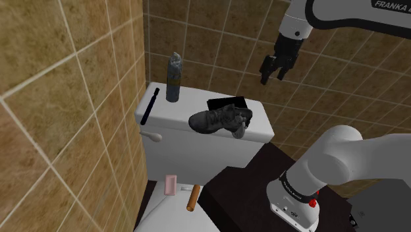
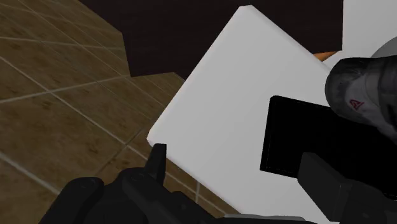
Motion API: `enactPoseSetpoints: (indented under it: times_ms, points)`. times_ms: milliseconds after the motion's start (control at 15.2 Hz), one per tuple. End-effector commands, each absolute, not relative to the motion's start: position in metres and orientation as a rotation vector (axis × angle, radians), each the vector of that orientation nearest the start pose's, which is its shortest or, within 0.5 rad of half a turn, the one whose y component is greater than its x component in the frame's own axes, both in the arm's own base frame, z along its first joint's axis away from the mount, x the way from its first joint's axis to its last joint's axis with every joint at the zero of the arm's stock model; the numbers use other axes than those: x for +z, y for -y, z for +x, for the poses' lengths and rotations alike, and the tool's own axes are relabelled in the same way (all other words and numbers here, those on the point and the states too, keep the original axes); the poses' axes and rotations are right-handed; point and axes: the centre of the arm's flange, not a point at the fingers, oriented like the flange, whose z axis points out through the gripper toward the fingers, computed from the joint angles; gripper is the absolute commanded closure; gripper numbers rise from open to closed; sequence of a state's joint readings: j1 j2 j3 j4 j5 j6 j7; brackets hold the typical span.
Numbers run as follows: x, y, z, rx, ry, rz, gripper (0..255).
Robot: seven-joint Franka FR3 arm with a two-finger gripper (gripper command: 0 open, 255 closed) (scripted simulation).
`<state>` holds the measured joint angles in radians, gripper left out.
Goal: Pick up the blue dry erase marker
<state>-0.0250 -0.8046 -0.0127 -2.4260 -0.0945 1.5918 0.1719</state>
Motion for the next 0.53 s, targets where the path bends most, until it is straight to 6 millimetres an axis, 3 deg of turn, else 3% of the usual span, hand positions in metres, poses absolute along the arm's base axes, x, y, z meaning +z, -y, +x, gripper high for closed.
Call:
enactPoseSetpoints:
  times_ms: [0,462]
  points:
    - [0.565,0.022,0.301,0.038,-0.326,-3.212,0]
    - [0.542,-0.061,0.328,0.035,-0.508,-3.177,0]
